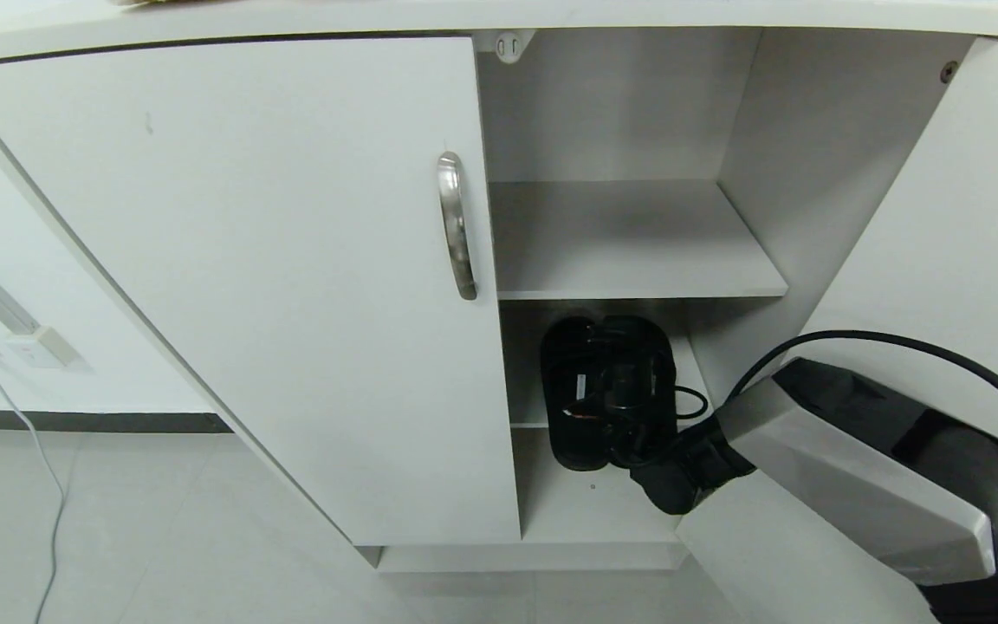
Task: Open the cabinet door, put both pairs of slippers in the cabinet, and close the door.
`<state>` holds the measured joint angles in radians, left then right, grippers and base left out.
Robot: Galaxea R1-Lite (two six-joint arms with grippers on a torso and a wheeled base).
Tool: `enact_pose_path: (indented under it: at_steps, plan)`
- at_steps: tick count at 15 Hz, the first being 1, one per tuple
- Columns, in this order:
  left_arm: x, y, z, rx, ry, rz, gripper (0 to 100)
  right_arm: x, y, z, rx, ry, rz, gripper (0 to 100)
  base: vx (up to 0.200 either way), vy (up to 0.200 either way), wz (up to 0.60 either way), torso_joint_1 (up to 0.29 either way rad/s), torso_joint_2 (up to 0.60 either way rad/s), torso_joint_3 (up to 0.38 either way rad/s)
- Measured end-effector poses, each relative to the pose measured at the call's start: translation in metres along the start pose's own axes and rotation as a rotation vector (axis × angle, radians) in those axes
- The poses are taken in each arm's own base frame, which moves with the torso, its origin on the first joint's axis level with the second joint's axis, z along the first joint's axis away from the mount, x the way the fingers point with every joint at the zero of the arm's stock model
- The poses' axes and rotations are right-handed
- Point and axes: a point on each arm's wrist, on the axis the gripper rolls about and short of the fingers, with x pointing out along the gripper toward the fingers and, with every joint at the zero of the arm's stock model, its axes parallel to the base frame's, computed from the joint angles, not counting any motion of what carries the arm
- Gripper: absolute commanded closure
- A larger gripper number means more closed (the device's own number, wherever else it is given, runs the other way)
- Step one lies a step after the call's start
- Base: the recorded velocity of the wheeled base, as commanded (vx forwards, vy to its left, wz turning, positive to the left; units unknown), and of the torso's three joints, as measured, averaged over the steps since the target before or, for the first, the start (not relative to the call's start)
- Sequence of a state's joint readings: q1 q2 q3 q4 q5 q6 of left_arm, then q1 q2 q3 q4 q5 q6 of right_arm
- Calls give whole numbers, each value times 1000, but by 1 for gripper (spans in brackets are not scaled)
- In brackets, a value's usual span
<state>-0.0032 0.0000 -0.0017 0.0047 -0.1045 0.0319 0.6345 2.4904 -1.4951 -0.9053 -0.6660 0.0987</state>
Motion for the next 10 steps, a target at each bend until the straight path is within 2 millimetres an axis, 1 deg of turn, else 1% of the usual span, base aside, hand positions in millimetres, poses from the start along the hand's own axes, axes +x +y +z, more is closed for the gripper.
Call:
enact_pose_path:
  at_steps: [2, 5, 7, 10]
  plan:
    - [0, 0, 0, 0, 0, 0, 100, 12, 2, 9, 1, -1, -12, 100, 0, 0, 0, 0, 0, 0]
    - [0, 0, 0, -1, 0, 1, 100, 23, 3, 19, 5, -5, -19, 100, 0, 0, 0, 0, 0, 0]
    - [0, 0, 0, -1, 0, 1, 100, 29, 4, 22, 13, -15, -19, 100, 0, 0, 0, 0, 0, 0]
    - [0, 0, 0, -1, 0, 0, 100, 37, 2, 18, 16, -19, -29, 100, 0, 0, 0, 0, 0, 0]
